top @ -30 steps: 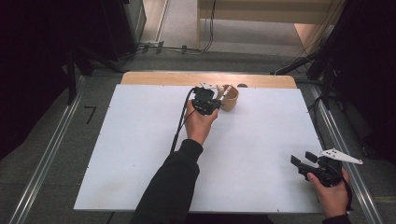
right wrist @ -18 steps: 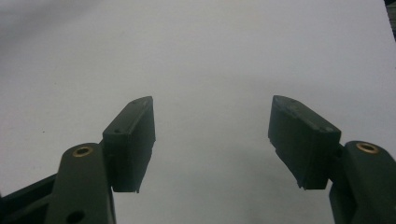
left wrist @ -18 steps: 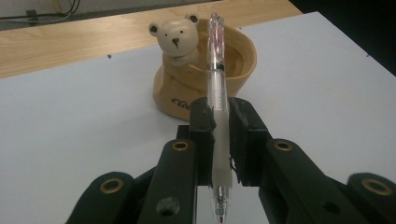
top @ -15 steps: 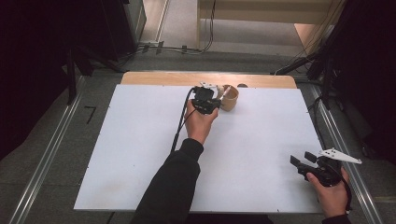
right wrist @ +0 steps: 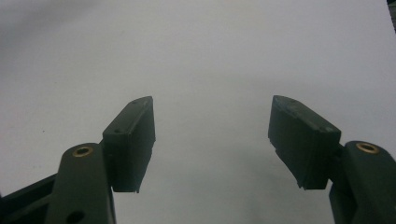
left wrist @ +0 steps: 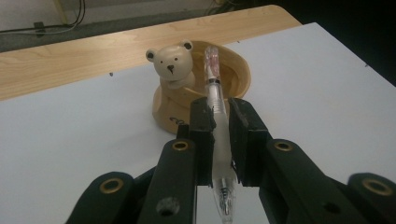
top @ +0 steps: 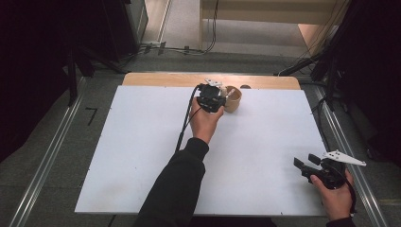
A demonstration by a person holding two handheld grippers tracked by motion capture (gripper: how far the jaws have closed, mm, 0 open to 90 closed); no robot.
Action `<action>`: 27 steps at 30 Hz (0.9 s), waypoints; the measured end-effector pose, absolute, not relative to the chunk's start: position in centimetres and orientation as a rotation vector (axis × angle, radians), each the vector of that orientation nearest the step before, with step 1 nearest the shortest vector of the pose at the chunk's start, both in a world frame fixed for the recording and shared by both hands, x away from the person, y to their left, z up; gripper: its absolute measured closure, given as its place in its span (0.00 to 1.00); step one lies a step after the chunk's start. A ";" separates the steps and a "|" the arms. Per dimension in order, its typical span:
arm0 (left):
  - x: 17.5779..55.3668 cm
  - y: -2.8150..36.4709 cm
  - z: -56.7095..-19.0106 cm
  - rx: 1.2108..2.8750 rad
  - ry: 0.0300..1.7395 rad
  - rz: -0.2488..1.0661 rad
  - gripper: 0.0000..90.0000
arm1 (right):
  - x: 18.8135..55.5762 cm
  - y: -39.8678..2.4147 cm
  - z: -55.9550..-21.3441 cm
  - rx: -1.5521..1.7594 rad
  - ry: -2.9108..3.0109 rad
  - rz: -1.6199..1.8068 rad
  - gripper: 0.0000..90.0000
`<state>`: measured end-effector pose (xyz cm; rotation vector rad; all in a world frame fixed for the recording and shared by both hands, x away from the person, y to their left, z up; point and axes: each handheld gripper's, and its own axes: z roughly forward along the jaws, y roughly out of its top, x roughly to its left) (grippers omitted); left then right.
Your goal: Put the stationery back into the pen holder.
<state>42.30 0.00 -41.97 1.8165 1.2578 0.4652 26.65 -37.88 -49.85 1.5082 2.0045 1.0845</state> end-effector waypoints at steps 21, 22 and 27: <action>42.7 -0.2 -41.8 1.782 1.257 0.496 0.90 | 26.7 -37.8 -49.9 1.505 2.014 1.080 0.34; 42.7 -0.2 -41.7 1.781 1.252 0.498 0.90 | 26.7 -37.8 -49.9 1.504 2.014 1.081 0.34; 43.0 -0.7 -41.2 1.774 1.241 0.518 0.91 | 26.7 -37.8 -49.9 1.503 2.014 1.080 0.34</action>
